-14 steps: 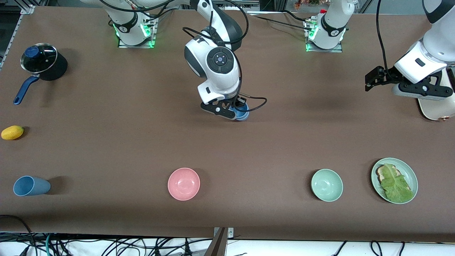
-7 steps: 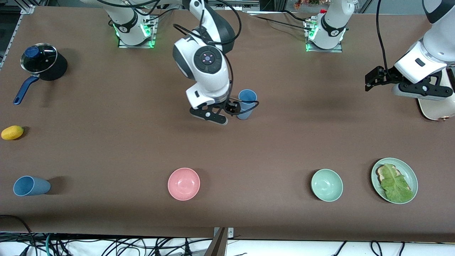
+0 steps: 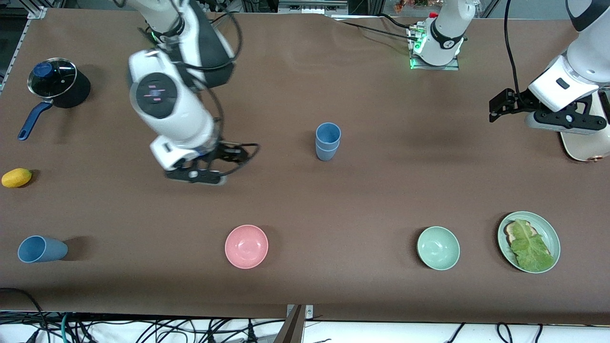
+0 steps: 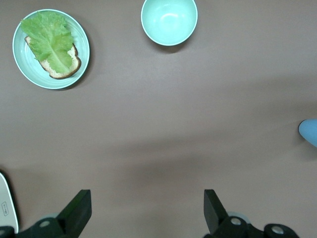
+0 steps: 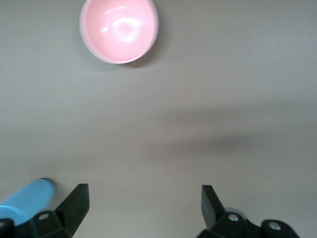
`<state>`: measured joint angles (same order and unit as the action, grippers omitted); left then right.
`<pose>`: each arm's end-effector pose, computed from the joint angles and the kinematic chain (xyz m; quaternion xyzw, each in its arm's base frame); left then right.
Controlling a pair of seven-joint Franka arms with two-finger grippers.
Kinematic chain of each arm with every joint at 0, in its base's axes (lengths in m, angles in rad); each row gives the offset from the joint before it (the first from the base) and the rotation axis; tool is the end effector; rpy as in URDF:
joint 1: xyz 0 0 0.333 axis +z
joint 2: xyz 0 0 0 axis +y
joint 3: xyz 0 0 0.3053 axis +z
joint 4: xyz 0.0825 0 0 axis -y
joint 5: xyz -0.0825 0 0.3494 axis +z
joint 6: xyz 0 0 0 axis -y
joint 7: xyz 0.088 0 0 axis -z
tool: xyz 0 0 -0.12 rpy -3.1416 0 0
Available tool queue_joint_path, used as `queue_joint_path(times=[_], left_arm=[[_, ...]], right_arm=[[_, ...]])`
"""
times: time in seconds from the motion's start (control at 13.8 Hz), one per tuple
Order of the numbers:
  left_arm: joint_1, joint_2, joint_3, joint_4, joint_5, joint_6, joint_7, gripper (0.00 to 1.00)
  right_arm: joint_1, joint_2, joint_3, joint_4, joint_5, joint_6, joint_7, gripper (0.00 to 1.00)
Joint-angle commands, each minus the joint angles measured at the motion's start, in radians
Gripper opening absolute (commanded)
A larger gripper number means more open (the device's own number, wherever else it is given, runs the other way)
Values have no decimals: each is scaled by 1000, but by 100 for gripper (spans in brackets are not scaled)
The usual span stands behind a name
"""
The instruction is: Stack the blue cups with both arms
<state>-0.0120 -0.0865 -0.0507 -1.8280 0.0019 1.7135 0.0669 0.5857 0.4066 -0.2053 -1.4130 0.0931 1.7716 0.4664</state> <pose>0.4978 -0.0319 0.5438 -0.9978 0.0648 0.0141 0.0031 0.5799 0.2637 0.4548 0.9987 -0.0458 -0.0200 0.0036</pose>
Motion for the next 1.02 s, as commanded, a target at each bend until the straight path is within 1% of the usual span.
queue_joint_path(times=[0.0,0.22,0.36,0.51,0.58,0.65,0.8,0.87,0.95], left_arm=[[3,-7,-3,-2,23,-8,16,100],[3,-6,-3,-2,23,-8,16,100],[3,-7,-3,-2,23,-9,16,100],[3,-6,-3,-2,21,-9,19,100],[3,-5,-3,-2,21,-9,17,100],[3,-5,-3,-2,23,-9,17,100],[3,-5,-3,-2,23,-9,19,100],[3,-5,-3,-2,23,-9,19,100],[4,-5,-3,-2,23,-9,19,100]], right_arm=[[-61,-97,18,-72,-58,-30,-118,100],[-156,-164,24,-106,-58,-63,-241,100],[-219,-205,26,-107,-58,-119,-305,100],[-273,-247,26,-106,-81,-158,-339,100],[-294,-252,32,-98,-105,-162,-369,100],[-311,-247,61,-96,-142,-159,-382,100],[-369,-242,142,-95,-164,-161,-382,100],[-377,-242,168,-95,-189,-161,-379,100],[-380,-241,173,-90,-202,-161,-377,100]])
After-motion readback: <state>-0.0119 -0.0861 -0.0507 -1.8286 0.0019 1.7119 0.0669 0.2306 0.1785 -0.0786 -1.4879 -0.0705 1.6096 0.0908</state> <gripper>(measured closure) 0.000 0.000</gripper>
